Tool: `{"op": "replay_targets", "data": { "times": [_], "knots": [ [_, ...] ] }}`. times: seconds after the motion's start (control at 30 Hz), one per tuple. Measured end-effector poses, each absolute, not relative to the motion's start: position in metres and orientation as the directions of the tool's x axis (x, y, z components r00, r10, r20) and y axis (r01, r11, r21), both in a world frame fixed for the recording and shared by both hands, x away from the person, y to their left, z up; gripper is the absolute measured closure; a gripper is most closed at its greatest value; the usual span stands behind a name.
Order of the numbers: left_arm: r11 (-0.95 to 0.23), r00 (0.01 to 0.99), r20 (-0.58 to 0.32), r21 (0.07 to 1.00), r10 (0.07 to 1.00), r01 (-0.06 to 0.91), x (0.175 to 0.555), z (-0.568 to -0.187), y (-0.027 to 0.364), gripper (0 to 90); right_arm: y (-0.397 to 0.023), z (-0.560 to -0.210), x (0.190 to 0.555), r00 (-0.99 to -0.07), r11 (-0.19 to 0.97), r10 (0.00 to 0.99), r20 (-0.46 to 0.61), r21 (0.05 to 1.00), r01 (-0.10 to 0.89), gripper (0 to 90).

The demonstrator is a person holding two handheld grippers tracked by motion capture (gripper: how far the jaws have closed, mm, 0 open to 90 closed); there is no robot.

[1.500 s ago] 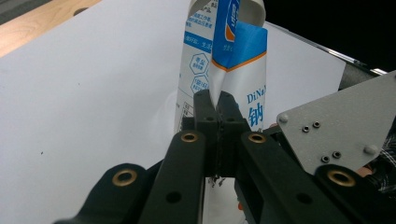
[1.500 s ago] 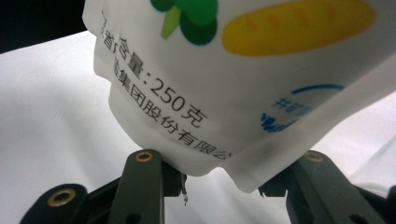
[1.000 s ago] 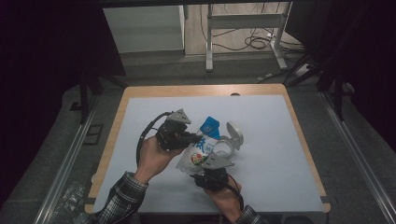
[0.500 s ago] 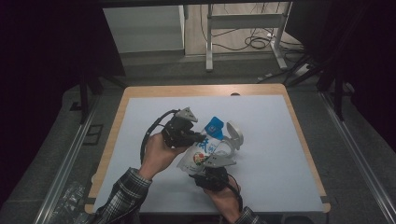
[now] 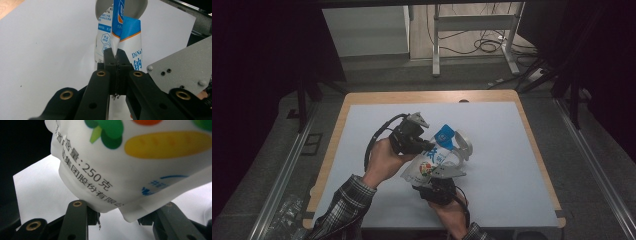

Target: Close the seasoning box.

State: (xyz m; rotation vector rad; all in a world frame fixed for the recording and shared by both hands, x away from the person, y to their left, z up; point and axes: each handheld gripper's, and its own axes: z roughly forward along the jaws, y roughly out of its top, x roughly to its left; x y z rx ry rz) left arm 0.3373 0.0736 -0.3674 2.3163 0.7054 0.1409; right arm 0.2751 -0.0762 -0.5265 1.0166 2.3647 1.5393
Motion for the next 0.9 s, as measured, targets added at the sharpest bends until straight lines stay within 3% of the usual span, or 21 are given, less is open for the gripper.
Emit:
{"op": "replay_targets", "data": {
  "times": [0.57, 0.9],
  "knots": [
    [-0.626, 0.848, -0.086, 0.636, 0.523, 0.451, 0.340, -0.366, 0.064, 90.0, -0.074, -0.526, 0.275, -0.790, 0.266, 0.570, 0.227, 0.858, 0.439, 61.2],
    [-0.650, 0.847, -0.034, 0.625, 0.530, 0.432, 0.340, -0.367, 0.055, 90.0, -0.075, -0.525, 0.274, -0.796, 0.265, 0.558, 0.235, 0.858, 0.439, 62.3]
  ]
}}
